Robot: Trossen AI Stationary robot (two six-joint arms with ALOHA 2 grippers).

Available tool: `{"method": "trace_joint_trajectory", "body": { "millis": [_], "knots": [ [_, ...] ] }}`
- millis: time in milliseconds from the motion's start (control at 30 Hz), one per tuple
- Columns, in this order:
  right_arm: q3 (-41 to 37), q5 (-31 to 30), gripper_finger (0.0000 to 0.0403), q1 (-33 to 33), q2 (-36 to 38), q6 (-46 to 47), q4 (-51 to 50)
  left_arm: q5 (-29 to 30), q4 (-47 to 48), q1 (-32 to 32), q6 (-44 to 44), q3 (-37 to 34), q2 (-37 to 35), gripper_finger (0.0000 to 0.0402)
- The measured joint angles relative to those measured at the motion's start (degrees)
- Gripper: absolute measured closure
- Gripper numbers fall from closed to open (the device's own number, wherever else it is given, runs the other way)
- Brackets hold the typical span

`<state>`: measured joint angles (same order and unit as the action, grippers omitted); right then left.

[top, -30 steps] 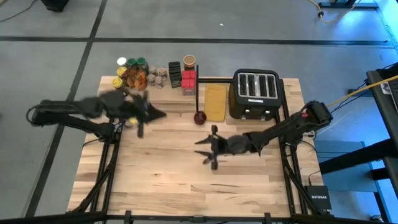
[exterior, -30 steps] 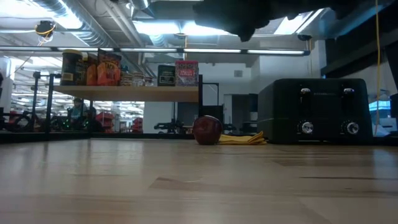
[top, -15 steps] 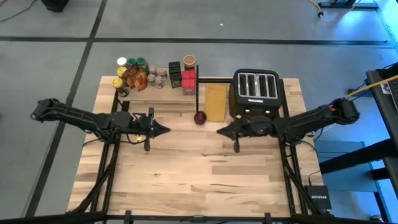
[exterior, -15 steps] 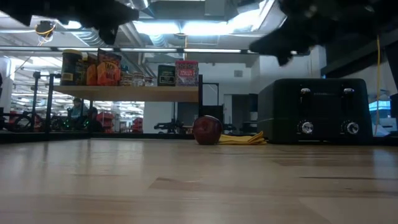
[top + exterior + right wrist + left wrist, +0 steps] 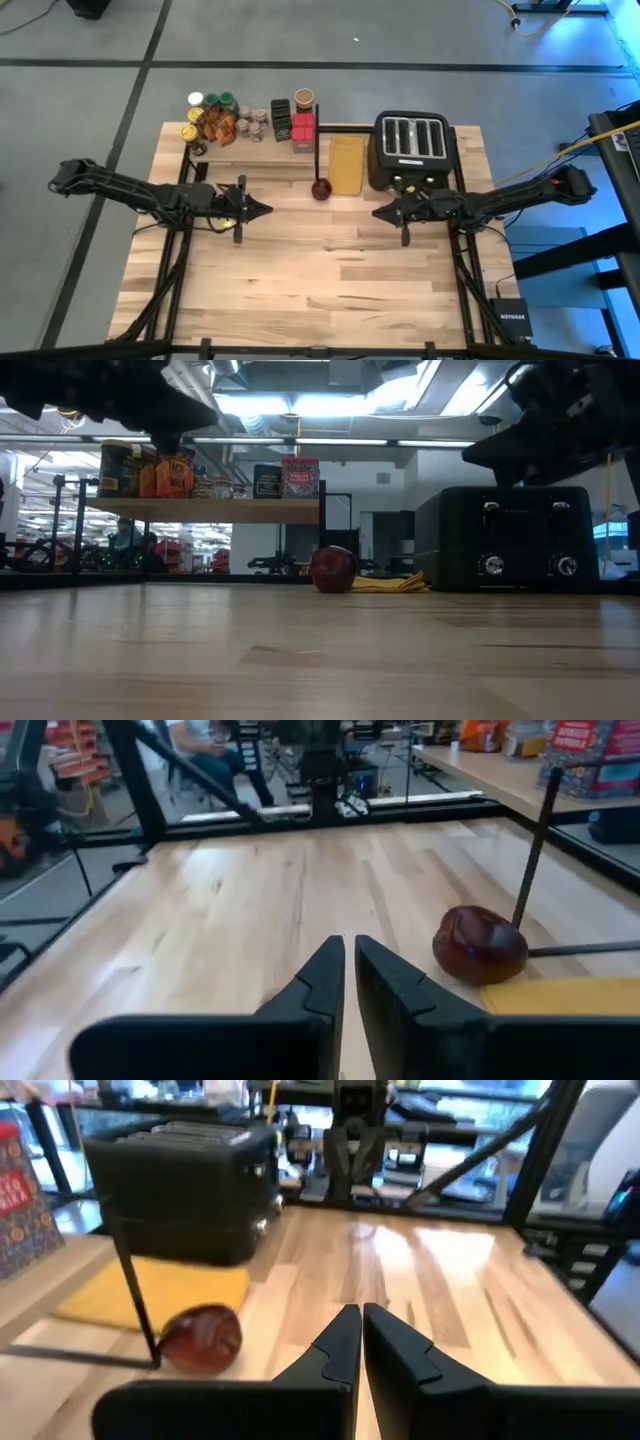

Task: Shelf spices
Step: Return to Home Position

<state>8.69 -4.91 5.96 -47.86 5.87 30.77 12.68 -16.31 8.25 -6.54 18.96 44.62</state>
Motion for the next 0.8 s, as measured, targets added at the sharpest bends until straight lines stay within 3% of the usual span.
{"method": "trace_joint_trajectory", "body": {
  "millis": [67, 233, 433, 600, 800],
  "knots": [
    [-0.02, -1.49, 0.0368, 0.02, 1.49, -0.54, -1.77, 0.0, 1.07, -0.01, 0.74, -0.19, 0.02, 0.0394],
    [-2.57, -1.98, 0.0368, 0.0, 7.43, -0.08, -3.56, 0.0, -6.91, -0.13, 1.45, -6.44, -1.65, 0.0397],
    [-7.98, -2.07, 0.0368, 0.0, 17.49, 2.81, -5.17, -0.01, -13.74, -0.13, 0.66, -14.63, -8.76, 0.0398],
    [-7.96, -2.07, 0.0368, 0.0, 25.0, 2.53, -10.75, -0.55, -12.71, -0.15, 0.84, -17.92, -15.86, 0.0398],
    [-7.98, -2.07, 0.0368, 0.0, 31.76, 1.37, -15.39, -6.66, -4.87, -1.9, 2.07, -18.4, -25.08, 0.0398]
  ]
}}
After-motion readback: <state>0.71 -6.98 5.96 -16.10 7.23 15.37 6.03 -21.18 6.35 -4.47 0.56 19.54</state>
